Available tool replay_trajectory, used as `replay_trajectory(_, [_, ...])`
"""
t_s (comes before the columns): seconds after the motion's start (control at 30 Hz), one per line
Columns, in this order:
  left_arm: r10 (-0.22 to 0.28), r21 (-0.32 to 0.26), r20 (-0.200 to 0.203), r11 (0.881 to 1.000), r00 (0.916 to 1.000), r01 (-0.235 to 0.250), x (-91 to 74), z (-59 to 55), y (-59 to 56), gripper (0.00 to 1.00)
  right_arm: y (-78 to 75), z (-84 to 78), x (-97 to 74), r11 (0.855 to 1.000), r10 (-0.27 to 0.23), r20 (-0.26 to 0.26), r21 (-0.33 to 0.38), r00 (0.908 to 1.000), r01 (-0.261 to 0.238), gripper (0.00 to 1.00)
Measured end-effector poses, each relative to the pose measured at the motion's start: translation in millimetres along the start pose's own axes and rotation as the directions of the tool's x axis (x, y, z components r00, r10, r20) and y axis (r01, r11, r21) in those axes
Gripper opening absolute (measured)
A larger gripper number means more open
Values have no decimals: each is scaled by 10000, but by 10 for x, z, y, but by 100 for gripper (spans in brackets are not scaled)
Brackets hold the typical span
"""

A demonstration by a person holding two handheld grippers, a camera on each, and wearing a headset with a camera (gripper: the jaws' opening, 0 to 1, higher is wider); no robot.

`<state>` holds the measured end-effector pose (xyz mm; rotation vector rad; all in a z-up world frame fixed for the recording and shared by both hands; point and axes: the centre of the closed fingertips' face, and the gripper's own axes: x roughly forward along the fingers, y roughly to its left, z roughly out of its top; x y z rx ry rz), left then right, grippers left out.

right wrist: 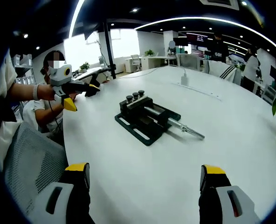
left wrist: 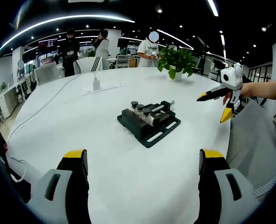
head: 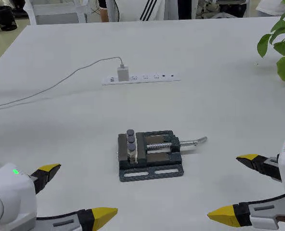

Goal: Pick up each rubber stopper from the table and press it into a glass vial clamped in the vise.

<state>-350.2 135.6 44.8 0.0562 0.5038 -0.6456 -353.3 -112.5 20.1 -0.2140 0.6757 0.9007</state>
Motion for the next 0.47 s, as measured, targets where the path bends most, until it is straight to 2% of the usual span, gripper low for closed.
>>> replay_trajectory(0.23, [61,-71,-73,10000,10000,-62,-12,-41,4,99,10,10,15,9999,44,107,119,9999,-45,98])
replay_trajectory(0.47, [111,-88,-39,9999,9999,-111,-27,-31,10,99,18,22,6,9998,67,130,197,9999,-70,98])
